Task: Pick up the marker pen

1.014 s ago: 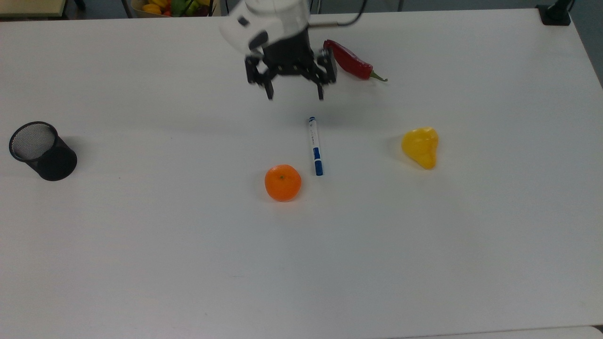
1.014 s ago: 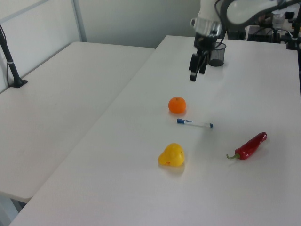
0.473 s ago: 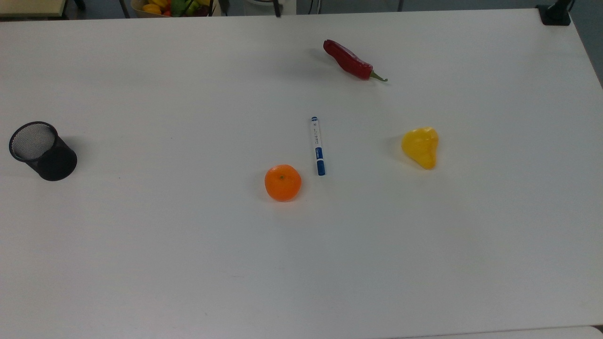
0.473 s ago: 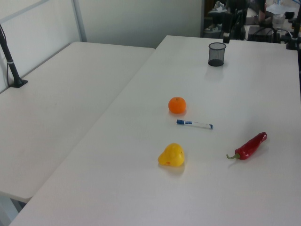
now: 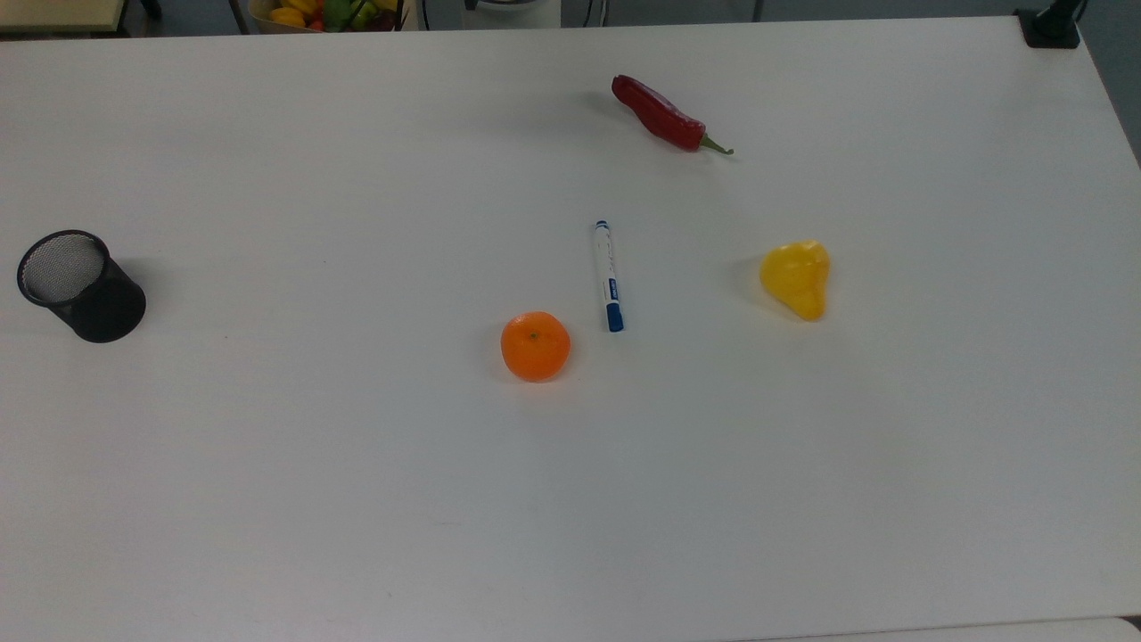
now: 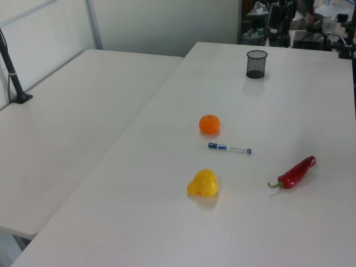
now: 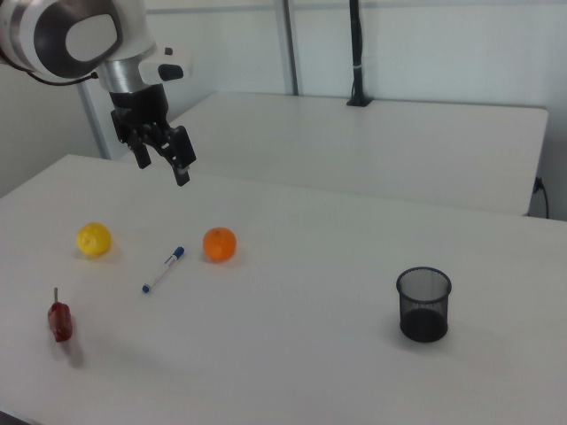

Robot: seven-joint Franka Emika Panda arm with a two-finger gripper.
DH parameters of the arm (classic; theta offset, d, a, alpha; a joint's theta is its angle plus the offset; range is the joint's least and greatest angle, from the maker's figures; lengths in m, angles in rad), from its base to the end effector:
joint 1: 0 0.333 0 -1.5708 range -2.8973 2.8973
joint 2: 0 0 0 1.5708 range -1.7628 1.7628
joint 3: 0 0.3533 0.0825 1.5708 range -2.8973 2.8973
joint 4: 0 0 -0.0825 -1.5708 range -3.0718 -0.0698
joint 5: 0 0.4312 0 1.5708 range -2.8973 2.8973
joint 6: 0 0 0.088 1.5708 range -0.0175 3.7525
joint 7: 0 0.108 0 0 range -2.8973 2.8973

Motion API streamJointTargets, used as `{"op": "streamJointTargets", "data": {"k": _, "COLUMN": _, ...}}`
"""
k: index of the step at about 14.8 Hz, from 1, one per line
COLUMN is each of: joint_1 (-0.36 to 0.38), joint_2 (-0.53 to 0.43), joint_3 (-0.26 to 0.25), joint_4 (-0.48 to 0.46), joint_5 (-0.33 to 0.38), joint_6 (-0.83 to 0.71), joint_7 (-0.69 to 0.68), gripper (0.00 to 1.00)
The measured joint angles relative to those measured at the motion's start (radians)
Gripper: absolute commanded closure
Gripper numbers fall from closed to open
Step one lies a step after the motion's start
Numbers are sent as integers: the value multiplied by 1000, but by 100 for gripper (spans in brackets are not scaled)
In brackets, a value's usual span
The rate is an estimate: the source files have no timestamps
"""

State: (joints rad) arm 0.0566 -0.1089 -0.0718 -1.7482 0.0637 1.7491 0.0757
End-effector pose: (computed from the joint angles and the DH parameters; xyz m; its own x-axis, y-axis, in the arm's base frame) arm 0.5788 -0.0052 0.6483 0.9894 -0.1022 0.1031 -0.0942 -0.9924 -0.0793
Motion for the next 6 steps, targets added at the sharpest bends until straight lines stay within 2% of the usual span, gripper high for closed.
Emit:
{"op": "streamJointTargets", "data": {"k": 3, "joint_1": 4, "joint_2": 22, "joint_3": 0, "joint_4": 0, "joint_5": -35, "joint_6": 24, "joint_7": -108, "gripper": 0}}
{"op": "streamJointTargets", "data": {"k": 6, "joint_1": 4, "joint_2": 30, "joint_3": -1, "joint_4": 0, "joint_5": -44, "joint_6": 28, "joint_7": -134, "gripper": 0}}
